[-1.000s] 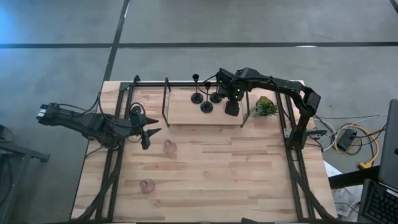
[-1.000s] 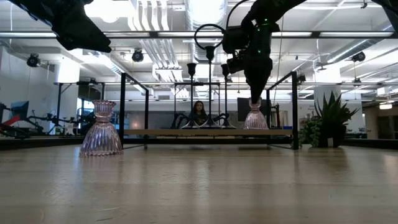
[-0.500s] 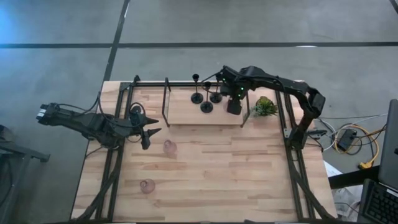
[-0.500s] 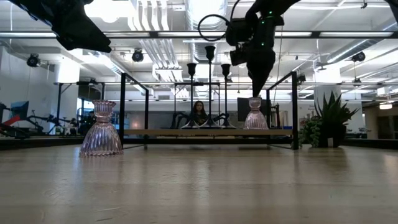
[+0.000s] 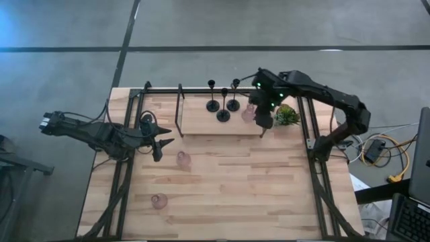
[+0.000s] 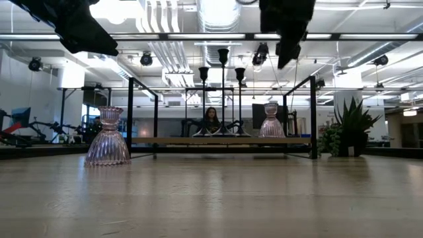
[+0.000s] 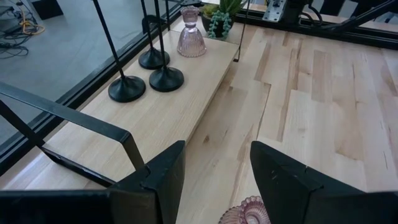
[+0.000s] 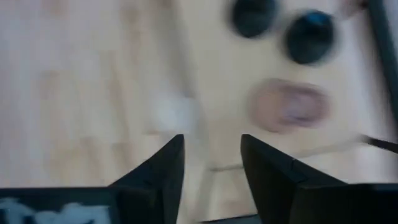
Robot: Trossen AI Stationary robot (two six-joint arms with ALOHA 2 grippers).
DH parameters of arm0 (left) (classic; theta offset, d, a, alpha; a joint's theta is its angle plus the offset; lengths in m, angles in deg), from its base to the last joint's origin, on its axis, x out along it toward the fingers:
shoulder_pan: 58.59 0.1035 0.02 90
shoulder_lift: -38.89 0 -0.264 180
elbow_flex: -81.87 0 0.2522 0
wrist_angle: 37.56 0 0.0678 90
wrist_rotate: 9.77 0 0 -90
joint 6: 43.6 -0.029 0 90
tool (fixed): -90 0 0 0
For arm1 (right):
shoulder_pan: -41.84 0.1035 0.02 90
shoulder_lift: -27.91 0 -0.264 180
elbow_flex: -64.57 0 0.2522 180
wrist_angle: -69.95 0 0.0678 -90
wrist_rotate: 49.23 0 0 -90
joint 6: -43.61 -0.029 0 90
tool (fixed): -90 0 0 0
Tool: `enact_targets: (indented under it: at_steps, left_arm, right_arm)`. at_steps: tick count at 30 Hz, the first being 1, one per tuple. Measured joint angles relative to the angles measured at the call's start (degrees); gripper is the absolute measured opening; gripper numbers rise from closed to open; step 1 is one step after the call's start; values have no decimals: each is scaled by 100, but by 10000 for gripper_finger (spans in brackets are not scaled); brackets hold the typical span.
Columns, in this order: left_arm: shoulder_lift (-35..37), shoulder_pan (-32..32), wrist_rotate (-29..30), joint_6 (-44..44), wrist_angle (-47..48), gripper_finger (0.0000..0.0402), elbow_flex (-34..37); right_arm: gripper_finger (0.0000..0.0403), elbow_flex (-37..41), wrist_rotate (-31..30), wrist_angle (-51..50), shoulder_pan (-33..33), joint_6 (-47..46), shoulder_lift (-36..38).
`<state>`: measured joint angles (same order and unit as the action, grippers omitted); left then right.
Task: Pick & Place candle stick holders
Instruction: Put the top purple glass candle holder on the shelf
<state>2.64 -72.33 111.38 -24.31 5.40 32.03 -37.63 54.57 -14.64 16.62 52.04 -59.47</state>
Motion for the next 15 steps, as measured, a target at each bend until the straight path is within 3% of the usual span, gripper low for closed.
enact_targets:
  at_steps: [4, 10, 15]
  left_arm:
    - [0, -2, 0, -2, 2, 186, 0]
    - [0, -2, 0, -2, 2, 186, 0]
    - [0, -2, 0, -2, 0, 186, 0]
  right_arm:
    - [94, 221, 516, -12, 486, -299, 323]
    - [20, 1163, 597, -41, 1734, -1123, 971]
    - [11, 2135, 557, 290, 2861, -2329, 1648]
